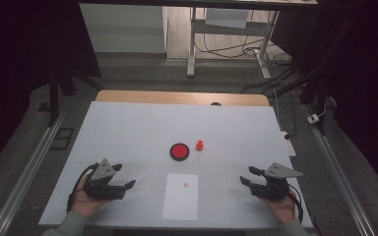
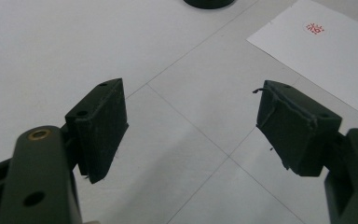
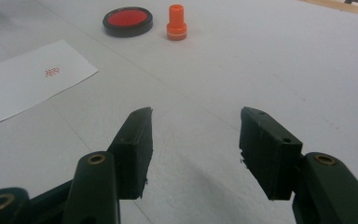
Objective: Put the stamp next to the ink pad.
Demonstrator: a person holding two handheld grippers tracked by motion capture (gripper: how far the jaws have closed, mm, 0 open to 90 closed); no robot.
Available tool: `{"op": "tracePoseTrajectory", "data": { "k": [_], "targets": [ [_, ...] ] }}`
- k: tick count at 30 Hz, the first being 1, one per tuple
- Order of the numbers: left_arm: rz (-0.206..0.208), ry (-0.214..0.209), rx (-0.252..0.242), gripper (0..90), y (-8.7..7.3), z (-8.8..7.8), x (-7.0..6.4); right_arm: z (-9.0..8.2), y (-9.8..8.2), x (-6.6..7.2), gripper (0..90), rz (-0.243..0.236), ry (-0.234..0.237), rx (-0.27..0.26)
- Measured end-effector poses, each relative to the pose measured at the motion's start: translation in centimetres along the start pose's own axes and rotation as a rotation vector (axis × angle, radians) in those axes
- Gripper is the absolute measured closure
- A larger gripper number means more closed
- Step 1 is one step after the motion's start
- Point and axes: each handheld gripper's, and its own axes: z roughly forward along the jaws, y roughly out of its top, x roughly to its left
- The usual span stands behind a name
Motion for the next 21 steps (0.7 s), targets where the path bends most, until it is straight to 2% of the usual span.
{"op": "tracePoseTrajectory", "data": {
  "k": [5,11,21],
  "targets": [
    [0.001,-0.001,0.001,24.3,0.01,0.01,-0.01,0.12,0.01,0.27,43.7,-0.020,0.002,0.013],
    [0.000,0.000,0.000,24.3,0.00,-0.02,-0.03,-0.02,0.13,0.19,43.7,-0.018,-0.011,0.007],
    [0.000,0.001,-0.001,24.3,0.01,-0.04,0.00,-0.02,0.14,0.19,43.7,-0.021,-0.001,0.006]
  ]
}}
